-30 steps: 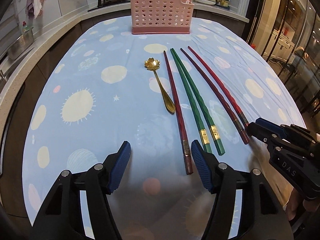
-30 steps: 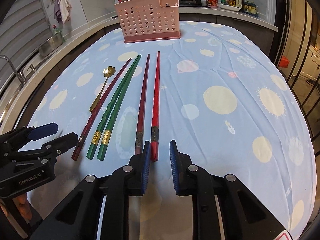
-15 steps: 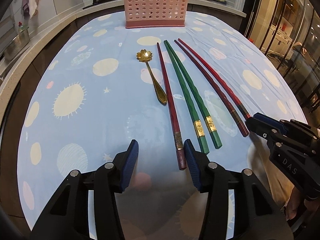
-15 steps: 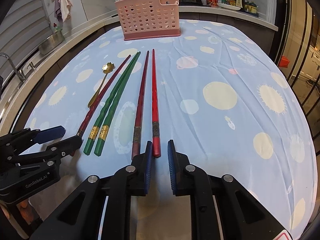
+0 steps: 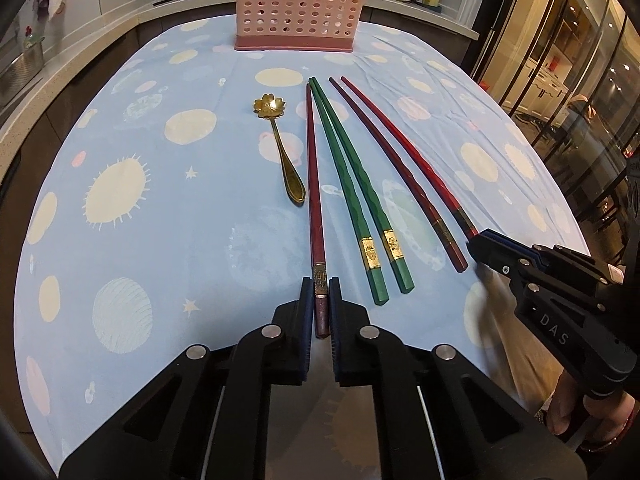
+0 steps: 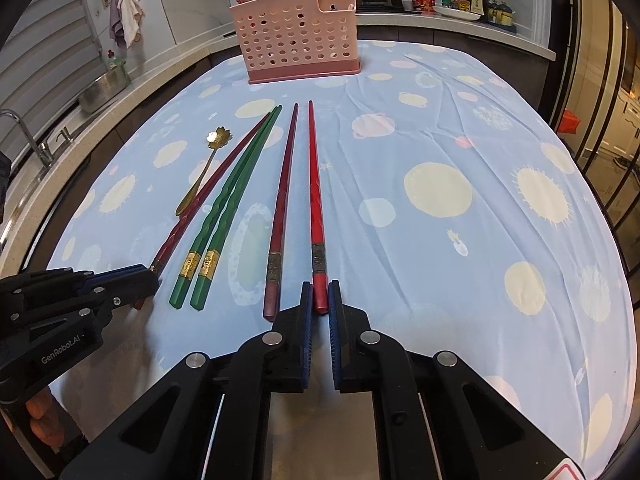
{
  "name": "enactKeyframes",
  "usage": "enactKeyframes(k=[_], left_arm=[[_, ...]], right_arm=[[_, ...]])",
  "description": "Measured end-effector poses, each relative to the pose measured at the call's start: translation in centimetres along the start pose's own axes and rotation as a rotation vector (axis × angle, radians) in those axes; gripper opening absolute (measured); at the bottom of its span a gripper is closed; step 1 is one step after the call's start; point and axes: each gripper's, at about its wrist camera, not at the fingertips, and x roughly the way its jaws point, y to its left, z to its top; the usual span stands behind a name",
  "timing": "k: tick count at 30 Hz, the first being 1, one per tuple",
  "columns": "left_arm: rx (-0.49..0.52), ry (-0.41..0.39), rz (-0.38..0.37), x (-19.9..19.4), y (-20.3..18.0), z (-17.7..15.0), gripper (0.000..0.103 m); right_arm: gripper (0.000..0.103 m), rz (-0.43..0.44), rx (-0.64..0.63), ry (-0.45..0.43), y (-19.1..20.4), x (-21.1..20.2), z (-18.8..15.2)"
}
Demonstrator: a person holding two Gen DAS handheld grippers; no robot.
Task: Organize utensils
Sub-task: 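Move the left tool to a dark red chopstick while the right tool reaches a red chopstick, then close the left tool on the dark red chopstick while the right tool grasps the red chopstick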
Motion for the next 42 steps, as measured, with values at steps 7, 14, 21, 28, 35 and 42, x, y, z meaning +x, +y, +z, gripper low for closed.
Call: enactKeyframes(k=[7,14,21,28,35,42], left_arm=[[-0.003,-0.046,-0.013,-2.3,-0.1,0.4,0.008],[0.006,-0.136,-0.027,-5.9,-0.6,2.0,0.007],[0.023,-0.233,-0.038,-8.9,-0.8,4.7,0.001],[0.044,-0.319,-0.018,-10.5,-0.8,8.4,0.001],[0.037,-0.230,-0.016,-7.6,0.1,6.5,0.006],[0.025,-0.051,-0.008,-1.8,0.1,1.3,0.035]], right_arm=[[0.007,0.016,0.015,-0.050,-0.3,-2.5,0.5],[0.007,0.040,0.031,-0.156,-0.6,-6.7,2.6],[0.007,0.068,0.039,-0.253,-1.3,-10.0,5.9],[0.007,0.074,0.037,-0.337,-1.6,-11.8,9.6],[0.007,0.056,0.031,-0.331,-1.2,-11.5,8.9],[0.007,0.066,0.049,-0.282,-1.1,-10.9,6.5]])
